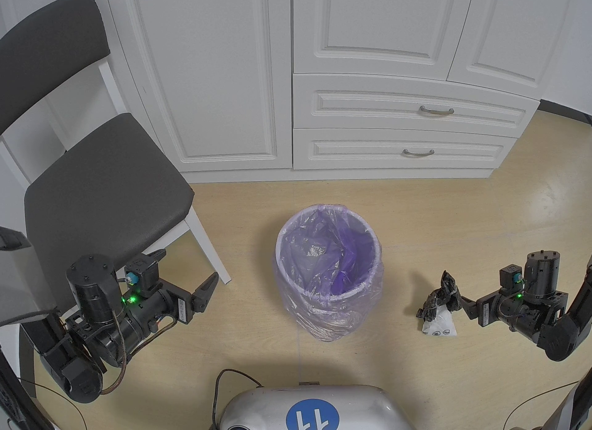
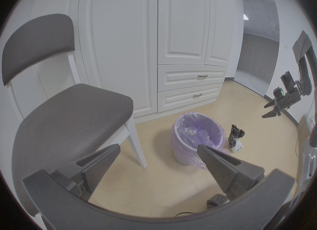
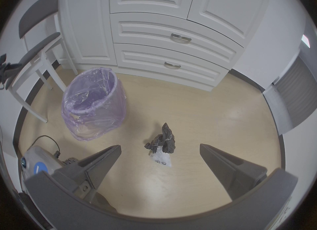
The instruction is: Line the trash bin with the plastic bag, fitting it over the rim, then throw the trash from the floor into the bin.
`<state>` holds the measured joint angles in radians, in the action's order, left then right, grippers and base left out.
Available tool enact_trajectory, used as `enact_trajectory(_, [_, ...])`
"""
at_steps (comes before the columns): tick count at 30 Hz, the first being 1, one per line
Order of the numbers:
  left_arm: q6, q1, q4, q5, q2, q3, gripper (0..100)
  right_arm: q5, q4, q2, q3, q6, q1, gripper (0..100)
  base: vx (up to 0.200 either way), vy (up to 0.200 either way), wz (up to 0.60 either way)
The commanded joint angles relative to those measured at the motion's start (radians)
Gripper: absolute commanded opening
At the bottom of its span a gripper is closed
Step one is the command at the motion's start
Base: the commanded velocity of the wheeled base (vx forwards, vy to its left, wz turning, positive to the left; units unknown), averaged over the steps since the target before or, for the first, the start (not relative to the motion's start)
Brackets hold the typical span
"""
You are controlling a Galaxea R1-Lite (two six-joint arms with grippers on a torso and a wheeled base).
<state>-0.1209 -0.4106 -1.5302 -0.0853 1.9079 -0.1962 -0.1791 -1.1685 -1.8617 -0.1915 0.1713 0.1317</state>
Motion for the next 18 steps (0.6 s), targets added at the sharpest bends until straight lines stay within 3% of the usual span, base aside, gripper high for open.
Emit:
enact_trajectory(1, [-0.036,0.018,-0.001,-0.001,-0.064,0.029,100,0.001,0.001,0.082,0.038,0.053,-0.012,100,0.000,0.000,0.00])
enact_trajectory(10, [-0.094,0.018,-0.001,0.002,-0.142,0.070,100,0.001,0.006,0.153,0.078,0.151,-0.047,100,0.000,0.000,0.00])
enact_trajectory(15, [-0.105,0.007,0.007,0.006,-0.158,0.075,100,0.009,0.043,0.191,0.070,0.154,-0.063,100,0.000,0.000,0.00])
enact_trajectory(18, [-0.099,-0.007,0.019,0.006,-0.167,0.067,100,0.047,0.139,0.242,0.044,0.148,-0.081,100,0.000,0.000,0.00])
